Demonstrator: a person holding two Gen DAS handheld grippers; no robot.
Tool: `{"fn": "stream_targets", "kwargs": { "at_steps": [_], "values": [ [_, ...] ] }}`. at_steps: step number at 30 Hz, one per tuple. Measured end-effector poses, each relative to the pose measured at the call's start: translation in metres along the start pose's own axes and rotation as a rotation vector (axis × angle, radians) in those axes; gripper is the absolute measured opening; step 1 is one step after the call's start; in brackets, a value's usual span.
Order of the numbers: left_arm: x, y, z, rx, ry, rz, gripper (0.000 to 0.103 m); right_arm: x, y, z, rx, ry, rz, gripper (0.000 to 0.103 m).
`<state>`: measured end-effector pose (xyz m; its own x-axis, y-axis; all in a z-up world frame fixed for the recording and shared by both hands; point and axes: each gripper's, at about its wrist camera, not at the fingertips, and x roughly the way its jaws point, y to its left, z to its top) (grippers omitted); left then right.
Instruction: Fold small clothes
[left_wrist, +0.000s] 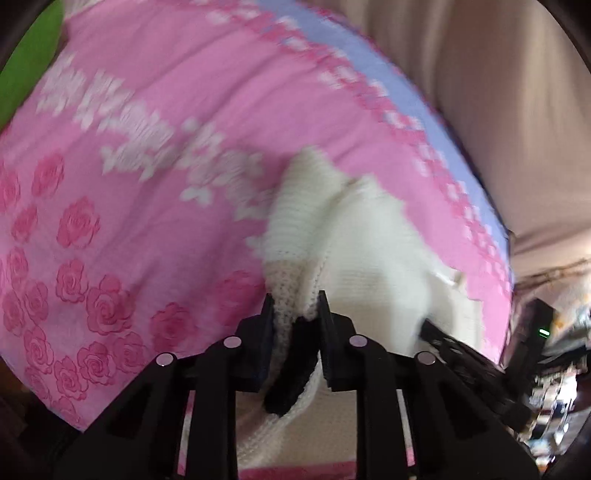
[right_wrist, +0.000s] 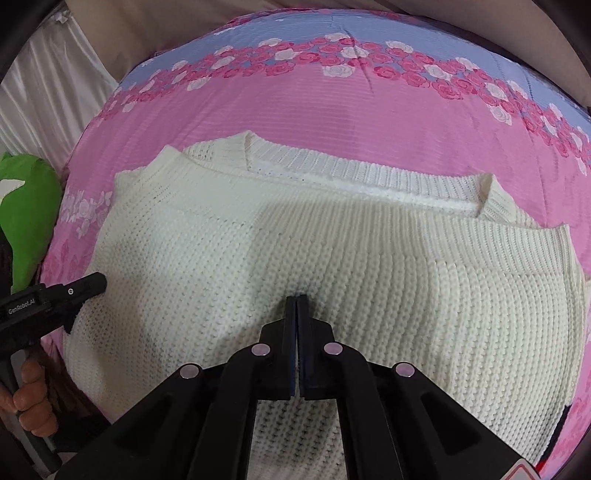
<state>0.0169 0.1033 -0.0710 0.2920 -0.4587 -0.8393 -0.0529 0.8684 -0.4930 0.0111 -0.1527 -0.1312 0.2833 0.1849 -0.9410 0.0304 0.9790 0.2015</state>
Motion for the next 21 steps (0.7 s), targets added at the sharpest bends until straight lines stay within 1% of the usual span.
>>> {"fn": "stream_targets", "kwargs": {
  "at_steps": [2,4,5,8,11,13,15,20,21],
  "values": [
    [-0.014,-0.026,0.002,0.049,-0.013,-0.050,0.019,0.000,-0.004,0.000,0.015,0.004,0.025,0.000],
    [-0.028,-0.067,-0.001,0.143,-0.027,-0.101,0.019,0.001,-0.009,0.000,0.037,0.008,0.057,0.000],
    [-0.030,-0.086,-0.002,0.199,-0.030,-0.115,0.019,0.001,-0.012,0.000,0.048,0.011,0.076,0.000],
    [-0.019,-0.130,-0.007,0.310,-0.003,-0.134,0.019,0.000,-0.020,0.000,0.076,0.013,0.125,0.000],
    [0.005,-0.161,-0.020,0.372,0.047,-0.114,0.019,-0.015,-0.038,-0.005,0.151,0.000,0.181,0.001],
    [0.015,-0.171,-0.030,0.394,0.071,-0.111,0.019,-0.033,-0.053,-0.012,0.180,-0.036,0.171,0.004],
    [0.026,-0.182,-0.040,0.410,0.103,-0.108,0.018,-0.055,-0.077,-0.024,0.208,-0.076,0.130,0.006],
    [0.038,-0.218,-0.059,0.471,0.116,-0.127,0.018,-0.100,-0.143,-0.061,0.295,-0.128,0.022,0.010],
    [0.042,-0.229,-0.064,0.494,0.119,-0.133,0.018,-0.106,-0.153,-0.067,0.312,-0.133,0.018,0.010]
  ]
}}
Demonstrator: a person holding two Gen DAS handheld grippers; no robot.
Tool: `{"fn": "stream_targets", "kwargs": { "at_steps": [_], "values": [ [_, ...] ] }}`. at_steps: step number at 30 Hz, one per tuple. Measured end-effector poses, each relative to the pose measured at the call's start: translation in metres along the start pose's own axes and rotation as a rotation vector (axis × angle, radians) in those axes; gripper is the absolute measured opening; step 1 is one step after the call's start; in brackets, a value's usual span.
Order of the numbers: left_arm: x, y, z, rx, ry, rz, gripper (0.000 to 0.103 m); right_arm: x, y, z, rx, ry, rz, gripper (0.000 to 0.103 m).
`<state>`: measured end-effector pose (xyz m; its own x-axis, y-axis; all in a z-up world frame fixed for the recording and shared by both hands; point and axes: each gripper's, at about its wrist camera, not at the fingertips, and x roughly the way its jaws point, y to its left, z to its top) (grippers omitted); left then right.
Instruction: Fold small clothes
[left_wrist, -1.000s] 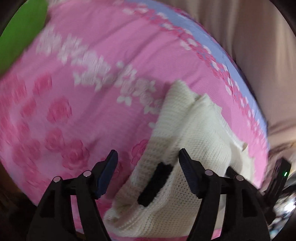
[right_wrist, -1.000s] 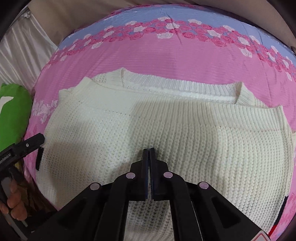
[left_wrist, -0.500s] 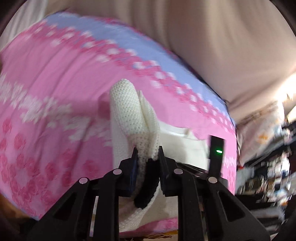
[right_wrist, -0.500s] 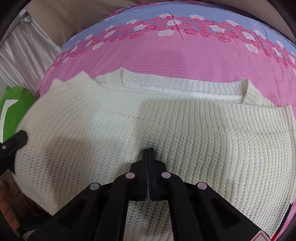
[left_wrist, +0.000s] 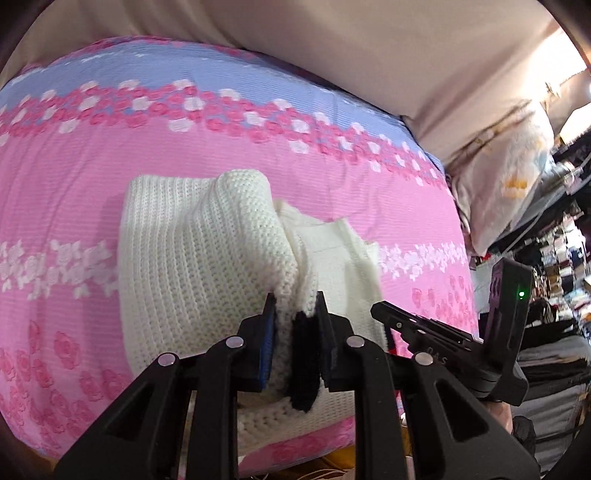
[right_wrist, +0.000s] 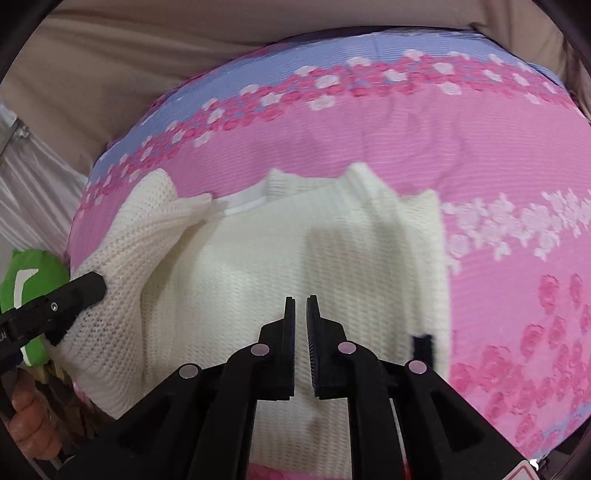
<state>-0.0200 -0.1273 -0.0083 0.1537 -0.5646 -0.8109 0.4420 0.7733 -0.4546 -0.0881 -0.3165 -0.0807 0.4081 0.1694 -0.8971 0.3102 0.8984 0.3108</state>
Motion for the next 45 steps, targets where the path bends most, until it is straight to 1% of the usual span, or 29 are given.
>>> {"fn": "stream_targets", "kwargs": {
  "at_steps": [3,5,7,8,9,10,11,12,13,16,18,20,23,25,26,28,29,30,31,32,33,34,35,37,39,41,42,43,45],
  "values": [
    [0.027,-0.025,-0.004,0.047,0.041,0.012,0.020,-0.019,-0.032,-0.004,0.063,-0.023,0.029,0.010],
    [0.059,-0.036,-0.016,0.086,0.090,0.093,0.023,-0.024,-0.045,-0.004,0.064,-0.025,0.046,0.011],
    [0.071,-0.041,-0.025,0.099,0.096,0.152,0.028,-0.021,-0.050,-0.003,0.036,-0.016,0.038,0.016],
    [0.067,-0.043,-0.030,0.084,0.069,0.156,0.033,-0.020,-0.052,-0.002,0.021,-0.005,0.036,0.018],
    [0.057,-0.043,-0.034,0.059,0.025,0.144,0.050,-0.018,-0.053,-0.001,0.005,0.009,0.037,0.019],
    [0.044,-0.042,-0.038,0.035,-0.021,0.142,0.060,-0.018,-0.053,0.000,-0.012,0.020,0.043,0.023],
    [0.027,-0.039,-0.042,0.008,-0.082,0.165,0.073,-0.018,-0.049,0.000,-0.029,0.028,0.052,0.033],
    [0.015,-0.038,-0.045,-0.004,-0.120,0.184,0.075,-0.018,-0.046,0.002,-0.048,0.035,0.066,0.040],
    [0.001,-0.034,-0.049,-0.016,-0.160,0.208,0.075,-0.017,-0.042,0.005,-0.066,0.041,0.085,0.049],
    [-0.022,-0.021,-0.066,-0.044,-0.191,0.269,0.080,-0.010,-0.027,0.015,-0.109,0.078,0.164,0.056],
    [-0.026,-0.016,-0.084,-0.041,-0.159,0.286,0.082,0.000,-0.015,0.021,-0.114,0.119,0.221,0.060],
    [-0.024,-0.014,-0.101,-0.032,-0.113,0.263,0.082,0.015,-0.003,0.029,-0.111,0.174,0.289,0.064],
    [-0.014,-0.024,-0.121,-0.001,-0.069,0.193,0.082,0.038,0.008,0.038,-0.112,0.221,0.295,0.066],
    [-0.007,-0.038,-0.128,0.051,-0.052,0.146,0.082,0.053,0.011,0.040,-0.098,0.260,0.286,0.066],
    [-0.002,-0.046,-0.129,0.088,-0.053,0.132,0.083,0.062,0.011,0.040,-0.085,0.290,0.304,0.066],
    [0.009,-0.055,-0.130,0.144,-0.041,0.141,0.083,0.072,0.013,0.039,-0.056,0.327,0.329,0.068],
    [0.018,-0.059,-0.130,0.174,-0.026,0.153,0.080,0.073,0.015,0.038,-0.054,0.331,0.334,0.068],
    [0.027,-0.061,-0.131,0.203,-0.014,0.160,0.064,0.075,0.018,0.037,-0.065,0.335,0.343,0.068],
    [0.035,-0.062,-0.131,0.220,0.000,0.159,0.052,0.076,0.022,0.036,-0.075,0.340,0.345,0.065],
    [0.042,-0.061,-0.129,0.223,0.019,0.156,0.028,0.077,0.023,0.036,-0.083,0.340,0.343,0.061],
    [0.046,-0.057,-0.128,0.204,0.039,0.158,0.014,0.076,0.026,0.036,-0.098,0.340,0.342,0.050],
    [0.045,-0.055,-0.125,0.182,0.039,0.150,0.014,0.076,0.029,0.037,-0.112,0.336,0.334,0.033],
    [0.039,-0.055,-0.122,0.162,0.024,0.123,0.012,0.074,0.030,0.038,-0.126,0.327,0.329,0.024],
    [0.014,-0.065,-0.113,0.153,-0.027,0.052,0.012,0.064,0.030,0.044,-0.146,0.298,0.343,0.020],
    [-0.009,-0.084,-0.103,0.186,-0.073,-0.019,0.012,0.032,0.029,0.053,-0.178,0.208,0.393,0.019],
    [-0.013,-0.099,-0.096,0.232,-0.067,-0.053,0.013,-0.008,0.022,0.061,-0.206,0.117,0.425,0.019],
    [-0.004,-0.106,-0.093,0.252,-0.041,-0.060,0.016,-0.020,0.018,0.062,-0.215,0.085,0.421,0.019],
    [0.008,-0.109,-0.092,0.259,-0.012,-0.042,0.018,-0.029,0.011,0.063,-0.220,0.059,0.411,0.019],
    [0.027,-0.107,-0.090,0.238,0.021,0.012,0.022,-0.028,-0.012,0.060,-0.211,0.060,0.360,0.020]
  ]
}}
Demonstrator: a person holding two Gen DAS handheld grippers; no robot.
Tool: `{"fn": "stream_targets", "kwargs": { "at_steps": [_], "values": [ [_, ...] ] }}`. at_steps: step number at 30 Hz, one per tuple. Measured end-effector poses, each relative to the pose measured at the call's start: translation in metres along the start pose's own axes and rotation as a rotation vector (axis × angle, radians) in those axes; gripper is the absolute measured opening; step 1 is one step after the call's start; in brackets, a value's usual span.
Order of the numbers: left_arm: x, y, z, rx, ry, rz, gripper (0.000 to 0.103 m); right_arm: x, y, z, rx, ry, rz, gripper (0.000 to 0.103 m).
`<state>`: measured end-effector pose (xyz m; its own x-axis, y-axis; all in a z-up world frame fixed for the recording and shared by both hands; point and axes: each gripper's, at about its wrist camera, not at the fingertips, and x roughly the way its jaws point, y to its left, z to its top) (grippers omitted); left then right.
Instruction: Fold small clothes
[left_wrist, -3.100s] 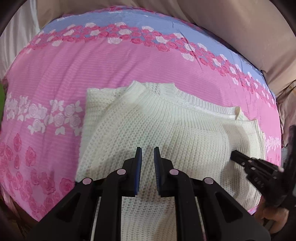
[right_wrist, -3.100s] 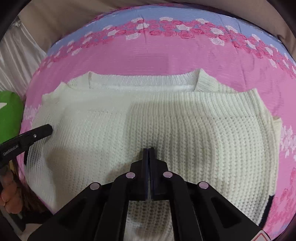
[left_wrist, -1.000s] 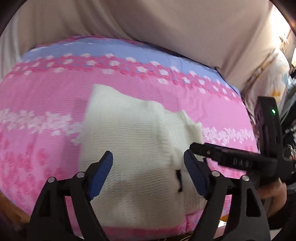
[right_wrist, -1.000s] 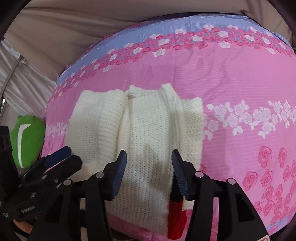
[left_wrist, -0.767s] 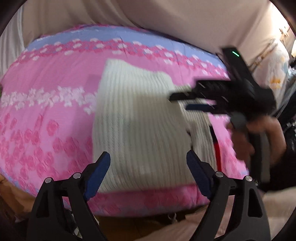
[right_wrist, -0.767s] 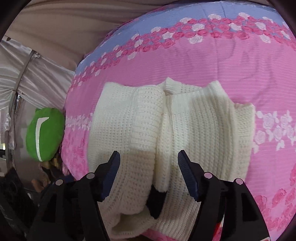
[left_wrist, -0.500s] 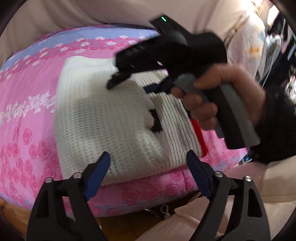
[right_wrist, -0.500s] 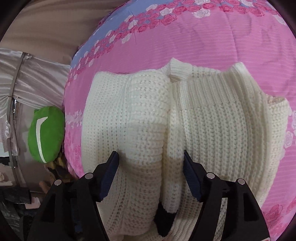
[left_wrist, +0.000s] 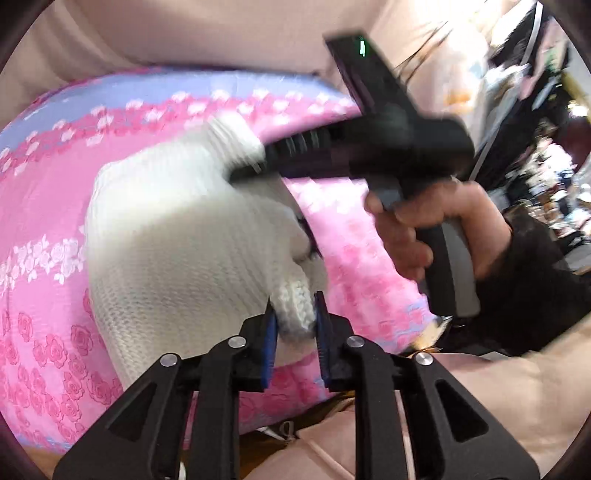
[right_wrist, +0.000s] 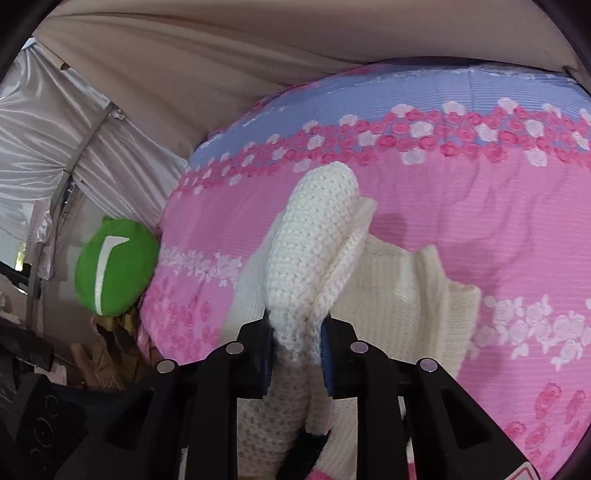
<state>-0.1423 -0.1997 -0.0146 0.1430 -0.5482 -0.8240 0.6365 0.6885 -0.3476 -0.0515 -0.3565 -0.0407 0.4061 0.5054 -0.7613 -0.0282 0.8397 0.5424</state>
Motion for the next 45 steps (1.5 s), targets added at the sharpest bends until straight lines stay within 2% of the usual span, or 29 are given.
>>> {"fn": "stream_targets", "kwargs": {
  "at_steps": [1,2,3,4,5,7,9,12,14,18,19,21,22,26,28,30,31,32,34,36,39,41,43,45],
  "values": [
    [0.002,0.004,0.002,-0.026,-0.004,0.014,0.024,0.009,-0.018,-0.006,0.027,0.034,-0.033,0.020],
    [0.000,0.010,0.005,-0.052,-0.018,0.035,0.033,0.024,-0.038,-0.014,0.063,0.079,-0.060,0.020],
    [-0.006,0.018,0.007,-0.085,-0.046,0.083,0.045,0.037,-0.054,-0.021,0.093,0.116,-0.084,0.021],
    [-0.012,0.026,0.009,-0.109,-0.072,0.137,0.051,0.050,-0.069,-0.029,0.122,0.150,-0.117,0.022],
    [-0.018,0.035,0.010,-0.135,-0.095,0.188,0.059,0.051,-0.076,-0.035,0.154,0.133,-0.095,0.023],
    [-0.027,0.056,0.012,-0.195,-0.107,0.270,0.059,0.039,-0.074,-0.038,0.177,0.092,-0.059,0.029],
    [-0.027,0.076,0.011,-0.266,-0.090,0.339,0.060,0.026,-0.064,-0.037,0.168,0.070,-0.063,0.032],
    [-0.023,0.099,0.006,-0.332,-0.059,0.438,0.060,0.014,-0.057,-0.047,0.143,0.090,-0.069,0.047],
    [-0.023,0.107,0.005,-0.344,-0.058,0.477,0.060,0.012,-0.058,-0.060,0.154,0.117,-0.039,0.052],
    [-0.015,0.119,0.008,-0.353,-0.012,0.491,0.064,0.026,-0.053,-0.081,0.173,0.163,-0.028,0.054],
    [-0.016,0.119,0.007,-0.344,-0.004,0.496,0.064,0.029,-0.050,-0.082,0.172,0.159,-0.031,0.052],
    [-0.013,0.121,0.009,-0.316,0.011,0.497,0.065,0.028,-0.043,-0.081,0.164,0.125,-0.046,0.031],
    [-0.012,0.121,0.009,-0.304,0.020,0.497,0.066,0.024,-0.039,-0.079,0.156,0.097,-0.055,0.025],
    [-0.013,0.127,0.014,-0.260,0.047,0.479,0.066,-0.004,-0.025,-0.072,0.133,-0.009,-0.101,0.022],
    [-0.012,0.132,0.016,-0.244,0.062,0.467,0.067,-0.005,-0.027,-0.076,0.138,0.000,-0.131,0.022],
    [-0.009,0.136,0.020,-0.225,0.074,0.462,0.067,0.012,-0.042,-0.086,0.172,0.056,-0.180,0.022],
    [-0.007,0.137,0.022,-0.215,0.081,0.465,0.067,0.026,-0.052,-0.092,0.201,0.104,-0.193,0.022],
    [-0.006,0.139,0.024,-0.207,0.084,0.467,0.067,0.032,-0.057,-0.096,0.223,0.111,-0.188,0.023],
    [-0.004,0.141,0.026,-0.203,0.087,0.462,0.069,0.028,-0.059,-0.096,0.285,0.084,-0.164,0.026],
    [0.000,0.141,0.028,-0.207,0.091,0.451,0.070,0.017,-0.053,-0.091,0.292,0.057,-0.181,0.032],
    [0.005,0.138,0.030,-0.208,0.087,0.441,0.070,-0.001,-0.041,-0.080,0.260,0.011,-0.214,0.036],
    [0.009,0.136,0.031,-0.226,0.083,0.429,0.071,-0.005,-0.037,-0.073,0.235,-0.003,-0.213,0.045],
    [0.012,0.136,0.030,-0.262,0.076,0.406,0.071,0.005,-0.041,-0.066,0.221,0.012,-0.210,0.051],
    [0.012,0.136,0.028,-0.304,0.061,0.382,0.071,0.018,-0.048,-0.060,0.225,0.046,-0.236,0.052]
  ]
}}
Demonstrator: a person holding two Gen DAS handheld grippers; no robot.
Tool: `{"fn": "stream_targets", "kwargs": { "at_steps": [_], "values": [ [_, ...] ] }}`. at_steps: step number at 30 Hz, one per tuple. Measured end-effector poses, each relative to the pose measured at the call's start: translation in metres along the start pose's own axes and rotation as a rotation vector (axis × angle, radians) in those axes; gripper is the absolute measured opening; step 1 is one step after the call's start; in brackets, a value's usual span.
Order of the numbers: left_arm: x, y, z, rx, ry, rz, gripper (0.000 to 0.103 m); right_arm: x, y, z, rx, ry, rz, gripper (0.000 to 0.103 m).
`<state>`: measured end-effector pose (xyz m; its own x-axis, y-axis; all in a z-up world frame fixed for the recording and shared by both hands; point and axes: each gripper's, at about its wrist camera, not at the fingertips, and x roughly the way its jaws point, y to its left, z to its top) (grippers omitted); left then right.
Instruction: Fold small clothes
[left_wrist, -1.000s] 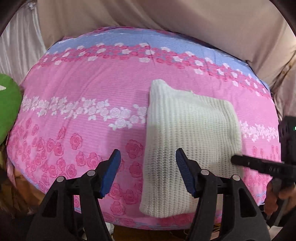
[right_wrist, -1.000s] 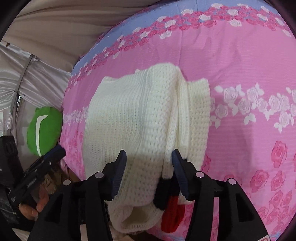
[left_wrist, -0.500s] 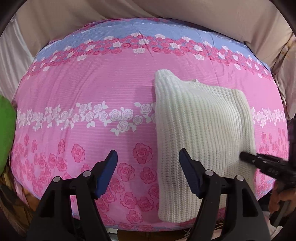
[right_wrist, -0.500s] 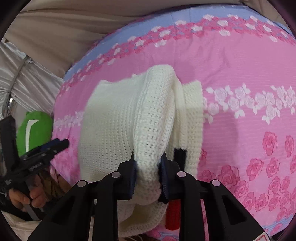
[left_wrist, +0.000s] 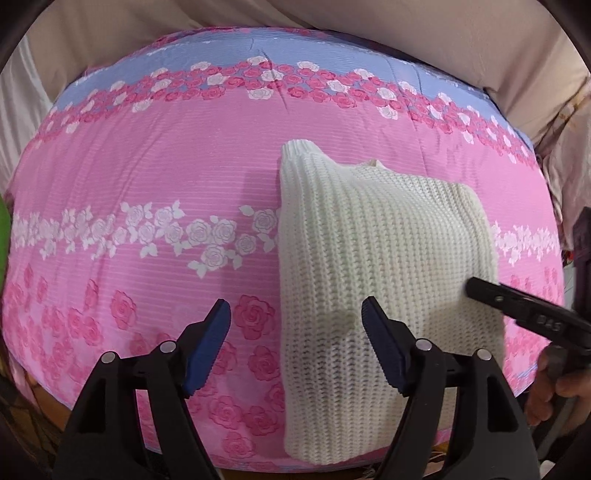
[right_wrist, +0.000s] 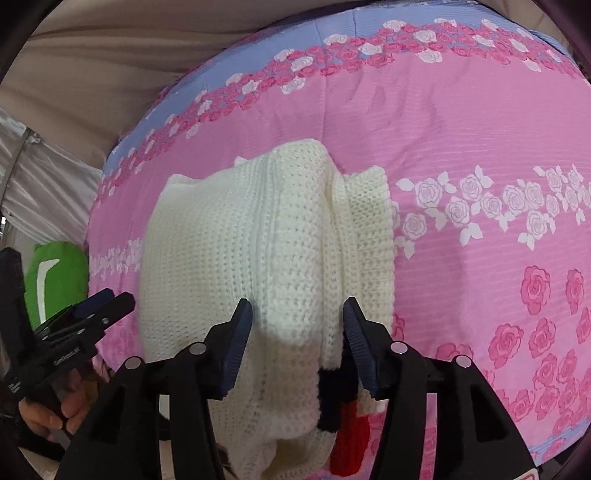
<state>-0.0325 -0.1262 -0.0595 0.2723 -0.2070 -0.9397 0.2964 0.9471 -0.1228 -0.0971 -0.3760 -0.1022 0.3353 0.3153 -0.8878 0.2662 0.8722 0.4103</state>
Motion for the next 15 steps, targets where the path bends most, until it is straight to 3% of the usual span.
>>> {"fn": "stream_targets", "kwargs": {
  "at_steps": [1,4,7,10,12,13,14,15],
  "values": [
    [0.000,0.000,-0.001,-0.016,-0.002,-0.006,0.072,0.007,0.000,0.003,0.004,0.007,0.007,0.052],
    [-0.001,0.005,-0.006,-0.059,-0.006,-0.003,0.072,0.012,0.006,0.007,-0.006,0.025,0.042,0.020],
    [-0.004,0.009,-0.011,-0.095,-0.019,-0.015,0.072,-0.024,0.025,0.010,-0.075,-0.065,0.117,0.017],
    [0.002,0.010,-0.014,-0.110,-0.001,-0.007,0.073,-0.047,0.024,0.006,-0.105,-0.108,0.125,0.017],
    [0.006,0.008,-0.015,-0.106,0.010,-0.018,0.073,-0.025,0.007,0.003,-0.108,-0.061,0.043,0.018],
    [0.005,0.008,-0.014,-0.105,0.009,-0.021,0.073,0.001,-0.005,-0.002,-0.108,-0.002,-0.039,0.019],
    [0.003,0.008,-0.013,-0.103,0.002,-0.022,0.073,0.015,-0.013,-0.005,-0.097,0.028,-0.060,0.021],
    [0.001,0.010,-0.011,-0.103,-0.012,-0.028,0.076,0.014,-0.017,-0.007,-0.065,0.006,-0.019,0.022]
  ]
}}
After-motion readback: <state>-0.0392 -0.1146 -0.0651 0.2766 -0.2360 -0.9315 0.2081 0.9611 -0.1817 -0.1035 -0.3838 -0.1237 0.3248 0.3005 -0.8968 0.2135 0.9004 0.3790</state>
